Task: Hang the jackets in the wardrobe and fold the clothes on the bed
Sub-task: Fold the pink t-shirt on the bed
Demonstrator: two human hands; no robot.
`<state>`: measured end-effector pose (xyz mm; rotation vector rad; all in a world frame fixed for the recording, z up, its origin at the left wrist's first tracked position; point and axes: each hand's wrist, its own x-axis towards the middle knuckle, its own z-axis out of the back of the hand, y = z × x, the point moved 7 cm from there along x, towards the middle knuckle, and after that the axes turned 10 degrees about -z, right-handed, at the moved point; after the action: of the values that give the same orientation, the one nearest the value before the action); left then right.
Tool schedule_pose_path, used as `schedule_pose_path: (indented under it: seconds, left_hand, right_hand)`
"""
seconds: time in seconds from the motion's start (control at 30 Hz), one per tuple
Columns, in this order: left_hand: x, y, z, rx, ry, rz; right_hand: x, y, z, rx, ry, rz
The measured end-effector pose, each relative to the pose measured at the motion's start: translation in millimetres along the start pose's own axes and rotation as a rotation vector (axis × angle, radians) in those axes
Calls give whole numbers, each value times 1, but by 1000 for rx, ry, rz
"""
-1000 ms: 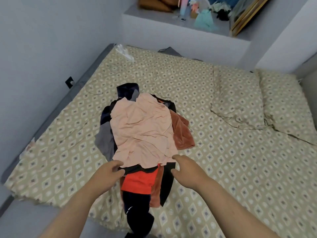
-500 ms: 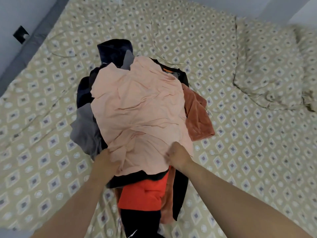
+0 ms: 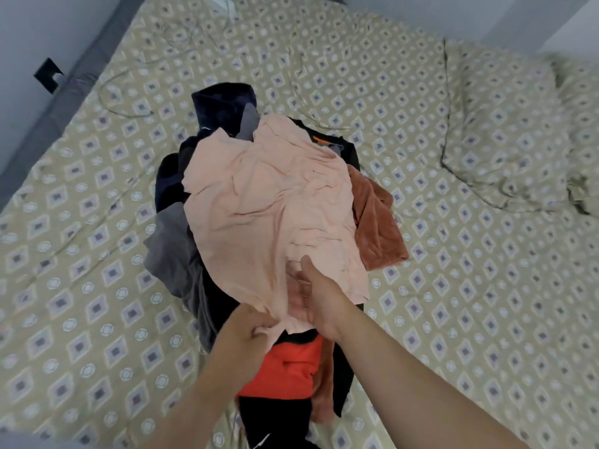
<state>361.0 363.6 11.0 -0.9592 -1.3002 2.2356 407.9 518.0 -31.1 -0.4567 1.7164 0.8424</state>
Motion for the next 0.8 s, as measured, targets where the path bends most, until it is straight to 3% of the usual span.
schedule_pose_path:
  seconds: [0.13, 0.23, 0.33, 0.4, 0.5, 0.6, 0.7, 0.8]
  left_hand:
    - [-31, -34, -23, -15, 198, -121]
    - [-47, -48, -26, -121, 271, -96]
    - [-41, -37, -6, -456, 6, 120]
    - [-30, -25, -1, -537, -145, 289]
    - [-13, -34, -19, -956, -145, 489]
    - [7, -55, -32, -1274, -95, 508]
    - [13, -90, -30, -1295, -99, 456]
    - [7, -125, -25, -1021, -119, 457]
  right_hand:
    - [-36, 3, 1, 66, -40, -10]
    - [-70, 3, 13, 178, -86, 6]
    - [-116, 4, 25, 254, -56, 55]
    - [-152, 1, 28, 217, 15, 74]
    - [-203, -11, 29, 174, 125, 101]
    - [-261, -27, 28, 23, 230, 144]
    - [-299, -49, 47, -151, 194, 158]
    - [-310, -71, 83, -369, 46, 178]
